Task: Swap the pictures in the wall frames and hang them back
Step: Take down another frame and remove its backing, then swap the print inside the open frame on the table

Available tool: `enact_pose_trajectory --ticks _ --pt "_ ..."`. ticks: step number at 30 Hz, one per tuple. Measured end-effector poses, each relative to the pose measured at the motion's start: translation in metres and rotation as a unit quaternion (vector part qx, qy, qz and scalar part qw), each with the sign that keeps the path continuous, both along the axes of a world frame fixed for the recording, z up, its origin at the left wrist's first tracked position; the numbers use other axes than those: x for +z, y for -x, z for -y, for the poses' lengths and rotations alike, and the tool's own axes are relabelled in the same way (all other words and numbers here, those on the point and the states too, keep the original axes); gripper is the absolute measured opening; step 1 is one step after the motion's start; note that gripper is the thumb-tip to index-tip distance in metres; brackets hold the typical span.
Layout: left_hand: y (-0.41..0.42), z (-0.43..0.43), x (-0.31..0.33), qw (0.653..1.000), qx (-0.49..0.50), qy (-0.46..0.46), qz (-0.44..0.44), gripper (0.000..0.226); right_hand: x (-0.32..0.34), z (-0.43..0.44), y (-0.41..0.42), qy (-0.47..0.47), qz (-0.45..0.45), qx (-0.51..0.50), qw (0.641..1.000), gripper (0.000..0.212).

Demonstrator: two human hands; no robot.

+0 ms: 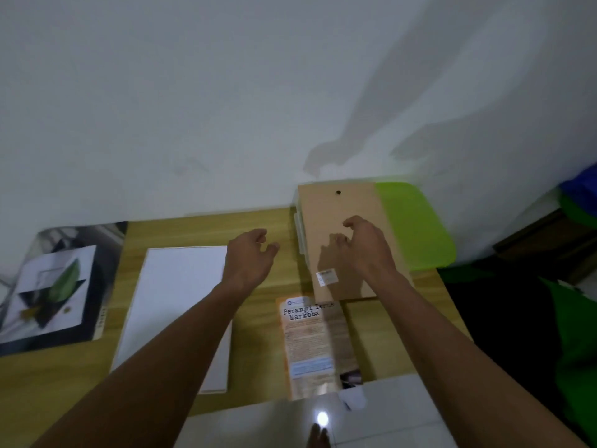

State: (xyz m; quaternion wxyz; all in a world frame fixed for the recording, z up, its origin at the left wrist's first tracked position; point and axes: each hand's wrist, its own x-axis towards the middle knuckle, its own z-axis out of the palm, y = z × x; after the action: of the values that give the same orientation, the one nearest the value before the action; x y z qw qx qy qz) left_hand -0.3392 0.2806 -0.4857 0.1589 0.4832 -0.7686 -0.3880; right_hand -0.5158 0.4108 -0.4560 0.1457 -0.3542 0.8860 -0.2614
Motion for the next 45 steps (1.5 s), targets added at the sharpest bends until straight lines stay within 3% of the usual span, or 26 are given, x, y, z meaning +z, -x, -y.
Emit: enact_pose_trajectory --ticks 10,17,21,33,39,45 --pt "-0.188 0.042 -0.019 0.996 -0.010 0.039 0.085 0.047 -0.030 0.047 -0.184 -0.028 0.067 0.065 0.995 0.045" --pt "-0.270 0.051 -0.059 0.981 -0.064 0.021 0.184 0.068 -0.093 0.052 -0.267 -0.111 0.096 0.104 0.984 0.060" --pt "-0.290 0.053 -0.081 0.971 -0.050 0.008 0.233 0.075 -0.117 0.049 -0.284 -0.156 0.074 0.131 0.976 0.067" --pt "-0.294 0.050 -0.092 0.973 -0.021 -0.019 0.228 0.080 -0.134 0.049 -0.294 -0.227 -0.055 0.191 0.953 0.076" --pt "-0.295 0.046 -0.092 0.974 -0.020 -0.010 0.225 0.081 -0.136 0.049 -0.301 -0.176 0.014 0.162 0.971 0.082" --pt "-0.295 0.044 -0.093 0.973 -0.011 -0.002 0.231 0.084 -0.133 0.048 -0.300 -0.084 0.067 0.130 0.986 0.067"
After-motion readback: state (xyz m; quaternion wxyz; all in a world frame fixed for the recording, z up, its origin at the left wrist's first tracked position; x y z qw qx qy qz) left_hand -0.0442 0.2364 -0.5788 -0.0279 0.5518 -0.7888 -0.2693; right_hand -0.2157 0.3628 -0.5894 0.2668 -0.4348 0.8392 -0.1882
